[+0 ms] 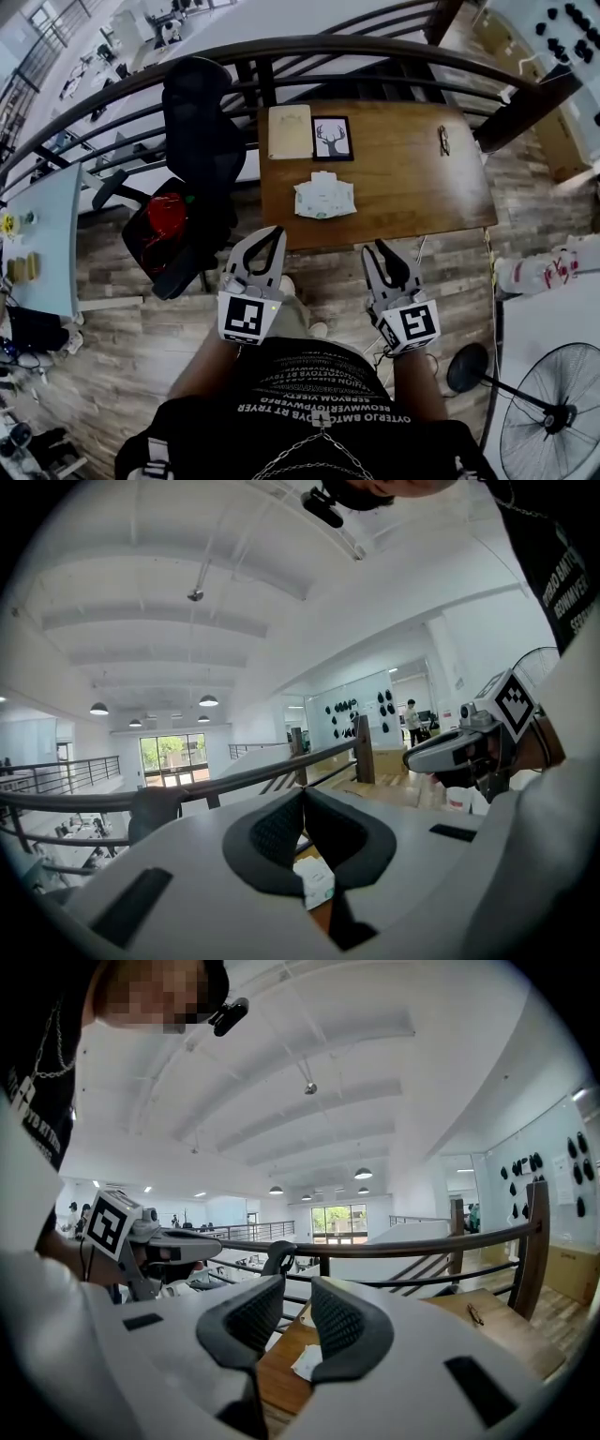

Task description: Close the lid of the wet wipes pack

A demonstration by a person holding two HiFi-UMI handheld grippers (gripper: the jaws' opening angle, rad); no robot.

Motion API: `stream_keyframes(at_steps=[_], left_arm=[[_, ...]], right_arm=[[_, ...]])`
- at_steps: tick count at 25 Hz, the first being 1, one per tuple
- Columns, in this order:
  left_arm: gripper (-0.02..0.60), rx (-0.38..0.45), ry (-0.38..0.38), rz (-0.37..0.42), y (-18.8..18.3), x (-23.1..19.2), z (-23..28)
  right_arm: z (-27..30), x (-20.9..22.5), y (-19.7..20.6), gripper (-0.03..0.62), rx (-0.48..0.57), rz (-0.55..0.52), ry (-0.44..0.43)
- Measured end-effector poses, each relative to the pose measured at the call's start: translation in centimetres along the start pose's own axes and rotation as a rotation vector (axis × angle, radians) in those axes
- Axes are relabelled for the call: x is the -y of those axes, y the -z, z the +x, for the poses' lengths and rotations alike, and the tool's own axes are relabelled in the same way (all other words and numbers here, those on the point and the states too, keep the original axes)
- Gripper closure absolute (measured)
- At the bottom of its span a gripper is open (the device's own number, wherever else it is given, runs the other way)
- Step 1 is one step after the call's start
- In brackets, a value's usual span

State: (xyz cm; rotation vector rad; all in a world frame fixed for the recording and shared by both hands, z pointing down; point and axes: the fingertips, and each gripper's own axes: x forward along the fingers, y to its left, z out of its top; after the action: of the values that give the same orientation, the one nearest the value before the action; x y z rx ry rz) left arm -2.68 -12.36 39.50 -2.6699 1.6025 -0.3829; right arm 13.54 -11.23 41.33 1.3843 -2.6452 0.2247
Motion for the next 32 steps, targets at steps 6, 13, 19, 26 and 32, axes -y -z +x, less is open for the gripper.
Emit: stream_keyframes(at_steps=[6,13,19,26,32], left_arm=[[0.554,-0.035,-0.008,-0.011,1.4,-2.4,2.4],[0.554,-0.031,0.005,-0.016,1.3,-5.6,6.1],[0.554,-0.006,0.046,0.004,-0.1,-8.2,9.8],[0.554,-0.008,0.092,0.024,-0.1,-11.1,12.6],[0.554,0.0,0.113,0.022,0.0,-12.4,13.4]], right_arm=[[3.6,0.6,0.7,0.494,-0.03,0.015,-0.027],[7.9,1.8,0.3,0.494,-0.041,0.021,-0.022],[11.3,3.3,-1.5,0.494,-0.022,0.012,0.002],[14.4,4.0,-1.5,0.493,-0.026,0.04,0.047],[16.5,3.8,-1.7,0.494,-0.016,0.057,0.049]])
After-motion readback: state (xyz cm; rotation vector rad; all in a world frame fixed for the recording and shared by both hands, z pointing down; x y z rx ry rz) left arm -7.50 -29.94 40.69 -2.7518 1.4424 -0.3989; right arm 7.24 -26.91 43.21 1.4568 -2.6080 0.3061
